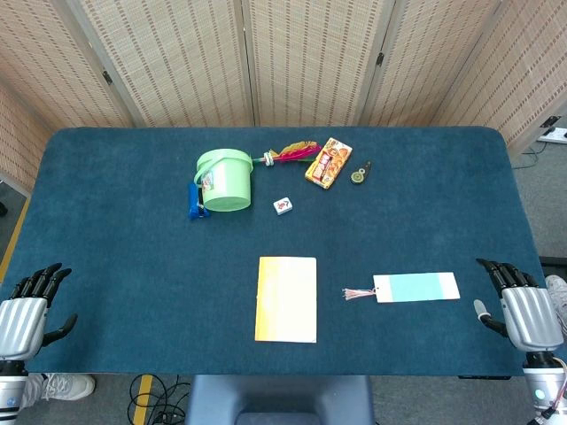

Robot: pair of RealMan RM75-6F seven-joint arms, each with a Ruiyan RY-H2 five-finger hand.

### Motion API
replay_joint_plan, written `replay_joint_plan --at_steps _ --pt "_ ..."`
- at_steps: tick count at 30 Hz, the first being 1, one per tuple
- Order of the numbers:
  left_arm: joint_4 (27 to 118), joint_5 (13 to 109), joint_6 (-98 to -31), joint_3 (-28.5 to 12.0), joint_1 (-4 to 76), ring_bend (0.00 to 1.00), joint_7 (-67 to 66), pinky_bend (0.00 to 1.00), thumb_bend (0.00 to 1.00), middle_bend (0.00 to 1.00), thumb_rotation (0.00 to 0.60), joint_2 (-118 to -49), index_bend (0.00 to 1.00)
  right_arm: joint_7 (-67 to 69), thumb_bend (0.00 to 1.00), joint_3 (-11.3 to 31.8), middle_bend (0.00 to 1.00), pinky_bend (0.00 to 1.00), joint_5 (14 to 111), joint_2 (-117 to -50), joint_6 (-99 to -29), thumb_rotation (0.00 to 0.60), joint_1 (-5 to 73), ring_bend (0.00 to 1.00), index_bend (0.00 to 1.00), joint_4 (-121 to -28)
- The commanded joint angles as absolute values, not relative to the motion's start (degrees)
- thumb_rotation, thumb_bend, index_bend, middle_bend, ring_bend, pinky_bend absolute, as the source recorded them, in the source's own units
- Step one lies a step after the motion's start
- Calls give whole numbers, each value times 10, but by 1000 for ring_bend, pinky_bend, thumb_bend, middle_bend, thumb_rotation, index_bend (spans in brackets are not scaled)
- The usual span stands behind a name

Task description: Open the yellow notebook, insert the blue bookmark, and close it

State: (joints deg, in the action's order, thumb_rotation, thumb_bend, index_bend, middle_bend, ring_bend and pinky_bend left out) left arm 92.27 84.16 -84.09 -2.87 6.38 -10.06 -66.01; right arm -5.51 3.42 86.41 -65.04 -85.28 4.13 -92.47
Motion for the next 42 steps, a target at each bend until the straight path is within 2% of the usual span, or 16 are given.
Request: replay_joint_plan --at_steps 1,12,17,26,33,35,39,42 --pt "922 842 -841 -29 64 167 -101 226 293 149 600 -660 186 -57 266 34 265 338 867 -649 -853 600 42 223 205 -926" --pt "927 845 -845 -27 62 167 -97 225 293 149 600 -654 186 -52 265 30 268 338 880 -650 -861 600 40 223 205 -924" --pt "932 850 -846 -24 61 167 -97 226 293 149 600 -649 186 -55 266 25 284 338 916 -651 -849 600 59 237 205 -919" --pt "938 857 -856 -22 55 167 -90 225 293 149 600 -641 187 -99 267 21 316 338 1011 -668 -765 600 151 295 205 -925" --pt "935 853 -859 -17 47 167 -84 226 293 147 600 -636 187 -111 242 23 317 348 1047 -731 -688 600 228 287 205 -895" --pt "935 851 -860 -17 45 167 -83 226 293 146 600 -635 187 -109 209 20 302 305 1056 -753 -674 600 244 228 206 -879" --pt "934 848 -861 -16 42 167 -80 226 293 143 600 -632 188 -99 164 14 227 89 1074 -801 -655 600 275 75 255 -834" --pt "934 848 -861 -16 41 167 -78 226 293 143 600 -631 188 -89 160 7 180 39 1085 -840 -645 600 296 14 279 -790"
